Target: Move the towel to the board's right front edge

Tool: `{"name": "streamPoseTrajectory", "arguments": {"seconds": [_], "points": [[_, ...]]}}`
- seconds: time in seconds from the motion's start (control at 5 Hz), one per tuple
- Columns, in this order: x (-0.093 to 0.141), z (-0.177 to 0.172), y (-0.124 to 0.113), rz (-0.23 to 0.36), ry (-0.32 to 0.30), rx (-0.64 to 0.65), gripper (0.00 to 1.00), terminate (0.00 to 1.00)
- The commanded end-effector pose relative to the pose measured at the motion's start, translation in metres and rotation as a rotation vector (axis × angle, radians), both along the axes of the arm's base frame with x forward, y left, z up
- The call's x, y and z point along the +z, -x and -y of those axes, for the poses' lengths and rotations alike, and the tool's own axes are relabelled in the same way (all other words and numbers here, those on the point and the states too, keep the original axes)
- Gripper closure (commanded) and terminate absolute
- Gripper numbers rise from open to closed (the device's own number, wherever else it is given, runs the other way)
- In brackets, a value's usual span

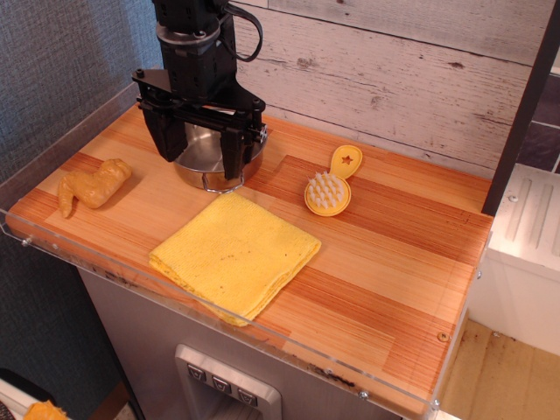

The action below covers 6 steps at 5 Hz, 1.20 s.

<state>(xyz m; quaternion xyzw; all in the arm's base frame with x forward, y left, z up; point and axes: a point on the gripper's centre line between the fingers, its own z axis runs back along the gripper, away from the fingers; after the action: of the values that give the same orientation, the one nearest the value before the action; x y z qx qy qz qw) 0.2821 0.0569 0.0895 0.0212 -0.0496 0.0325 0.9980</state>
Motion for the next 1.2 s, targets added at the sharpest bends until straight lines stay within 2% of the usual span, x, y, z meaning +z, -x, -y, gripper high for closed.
{"name": "streamPoseTrajectory", "arguments": {"seconds": [0.0, 0.4, 0.6, 0.8, 1.0], "points": [[0.0, 0.0, 0.0, 0.0, 0.0, 0.0, 0.0, 0.0], [-0.023, 0.007, 0.012, -0.046, 0.004, 0.002, 0.0, 0.0], [-0.033, 0.01, 0.015, -0.034, -0.004, -0.017, 0.0, 0.0], [-0.049, 0.017, 0.013, 0.006, -0.025, -0.054, 0.0, 0.0], [-0.058, 0.021, 0.011, 0.011, -0.036, -0.074, 0.0, 0.0]]}}
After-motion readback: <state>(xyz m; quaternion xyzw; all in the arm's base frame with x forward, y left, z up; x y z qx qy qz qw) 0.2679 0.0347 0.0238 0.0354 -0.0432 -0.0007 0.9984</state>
